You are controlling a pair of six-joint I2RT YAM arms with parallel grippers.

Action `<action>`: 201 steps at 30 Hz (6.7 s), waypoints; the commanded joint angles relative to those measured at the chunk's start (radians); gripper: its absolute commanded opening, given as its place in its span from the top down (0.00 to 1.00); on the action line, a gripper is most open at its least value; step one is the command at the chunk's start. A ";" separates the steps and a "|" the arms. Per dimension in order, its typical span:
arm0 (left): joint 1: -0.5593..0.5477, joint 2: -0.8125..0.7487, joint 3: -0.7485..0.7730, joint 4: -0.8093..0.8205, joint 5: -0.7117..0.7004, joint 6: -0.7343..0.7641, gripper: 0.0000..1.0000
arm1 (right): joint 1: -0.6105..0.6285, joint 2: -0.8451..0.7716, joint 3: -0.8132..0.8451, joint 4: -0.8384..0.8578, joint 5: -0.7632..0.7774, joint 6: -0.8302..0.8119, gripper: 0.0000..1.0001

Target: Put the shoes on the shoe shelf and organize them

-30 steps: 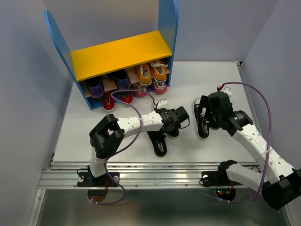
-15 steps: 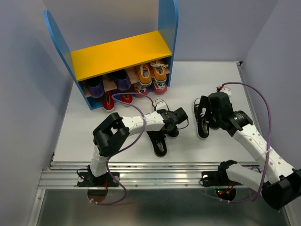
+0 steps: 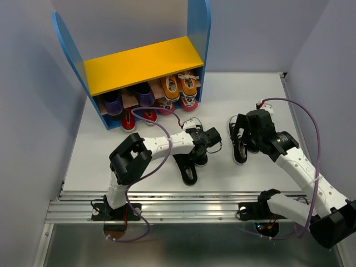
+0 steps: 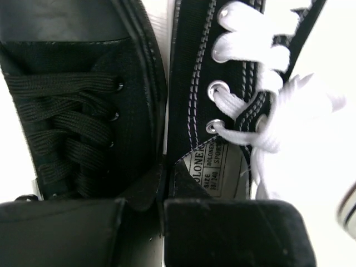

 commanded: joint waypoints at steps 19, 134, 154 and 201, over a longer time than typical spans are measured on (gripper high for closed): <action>-0.035 -0.469 0.245 -0.243 -0.135 0.417 1.00 | 0.001 -0.056 0.088 -0.014 0.073 0.000 0.00; 0.099 -0.643 0.008 0.083 -0.074 0.398 0.28 | 0.176 0.350 0.035 0.179 -0.119 -0.063 0.99; 0.036 -0.650 -0.255 0.151 -0.006 0.342 0.31 | 0.322 0.365 0.163 0.108 0.079 0.032 0.28; 0.011 0.118 0.241 0.113 0.161 0.738 1.00 | 0.087 -0.106 0.017 -0.094 0.336 0.130 0.00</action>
